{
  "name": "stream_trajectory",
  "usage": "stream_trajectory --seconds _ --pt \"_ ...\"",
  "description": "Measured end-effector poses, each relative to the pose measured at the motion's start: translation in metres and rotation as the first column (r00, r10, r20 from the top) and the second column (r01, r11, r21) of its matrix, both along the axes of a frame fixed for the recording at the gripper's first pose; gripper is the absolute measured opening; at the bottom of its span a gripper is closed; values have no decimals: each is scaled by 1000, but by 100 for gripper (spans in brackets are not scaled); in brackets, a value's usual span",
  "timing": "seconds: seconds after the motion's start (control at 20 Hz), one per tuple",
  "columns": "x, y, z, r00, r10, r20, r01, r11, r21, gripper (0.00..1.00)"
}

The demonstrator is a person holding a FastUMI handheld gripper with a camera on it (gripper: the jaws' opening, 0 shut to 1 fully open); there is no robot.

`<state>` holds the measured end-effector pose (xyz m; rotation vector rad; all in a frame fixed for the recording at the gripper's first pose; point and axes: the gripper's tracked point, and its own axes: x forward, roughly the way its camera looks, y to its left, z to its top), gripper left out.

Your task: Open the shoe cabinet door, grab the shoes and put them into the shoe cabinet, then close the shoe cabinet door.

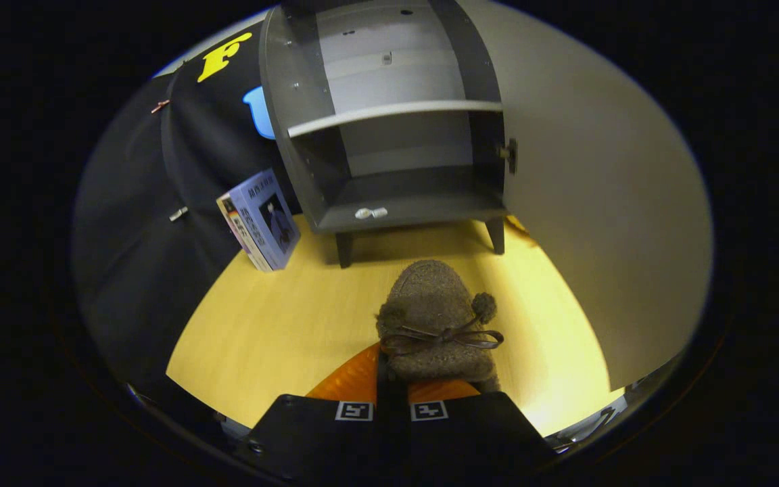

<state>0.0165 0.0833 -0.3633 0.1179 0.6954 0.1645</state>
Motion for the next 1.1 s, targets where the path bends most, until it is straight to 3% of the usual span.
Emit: stream_trajectory --seconds 0.3,0.6,0.9,1.1 --pt "28 -1 106 999 19 43 -19 1000 11 5" --pt "104 8 183 994 36 108 -38 999 16 5" --pt "200 28 215 990 60 127 -62 998 15 5" --pt "268 32 221 989 32 144 -29 999 -19 5"
